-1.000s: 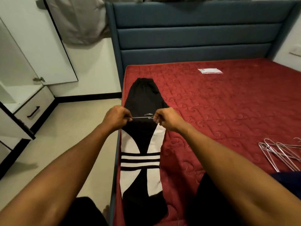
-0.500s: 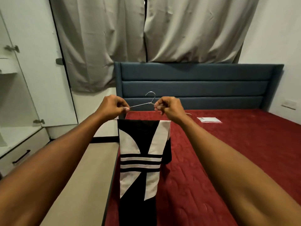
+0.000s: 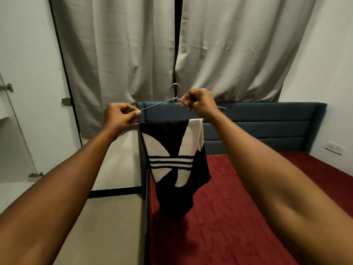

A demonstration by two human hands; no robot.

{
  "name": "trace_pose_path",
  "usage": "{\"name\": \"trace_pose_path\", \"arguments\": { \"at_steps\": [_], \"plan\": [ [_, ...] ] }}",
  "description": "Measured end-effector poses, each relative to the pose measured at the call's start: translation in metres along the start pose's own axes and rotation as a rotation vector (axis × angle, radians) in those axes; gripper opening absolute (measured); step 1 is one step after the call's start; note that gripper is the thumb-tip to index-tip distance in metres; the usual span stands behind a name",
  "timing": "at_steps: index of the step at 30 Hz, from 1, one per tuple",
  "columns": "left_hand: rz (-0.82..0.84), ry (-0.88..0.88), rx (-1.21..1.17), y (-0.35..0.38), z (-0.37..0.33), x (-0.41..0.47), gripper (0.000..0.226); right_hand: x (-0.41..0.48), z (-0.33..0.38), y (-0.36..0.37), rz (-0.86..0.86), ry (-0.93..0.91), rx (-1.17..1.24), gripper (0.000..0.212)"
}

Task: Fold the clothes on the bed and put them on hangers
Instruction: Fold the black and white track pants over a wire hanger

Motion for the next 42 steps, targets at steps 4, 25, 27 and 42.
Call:
{"name": "trace_pose_path", "arguments": {
  "at_steps": [4,25,27,42],
  "plan": [
    [0.024,0.062,-0.001,-0.063,-0.056,0.050,0.011,0.087,0.048,-0.006,-0.052,-0.034,-0.008,0.022],
    [0.387,-0.236,0.341,-0.293,-0.169,0.216,0.049,0.339,0.154,0.141,0.237,-0.129,0.366,0.019],
    [0.394,-0.244,0.380,-0.295,-0.162,0.239,0.040,0.361,0.142,0.167,0.292,-0.146,0.384,0.021],
    [-0.212,-0.107,0.607,-0.350,-0.060,0.478,0.004,0.600,0.066,0.371,0.426,-0.308,0.580,0.009]
  ]
}}
Point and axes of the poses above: each hand's wrist, its own x-axis towards the middle knuckle, its own y-axis out of the palm, z = x × y, the point moved 2 cm from there along x, towards the middle knuckle, and after that the axes turned 11 degrees about -y, right-handed, at the moved point
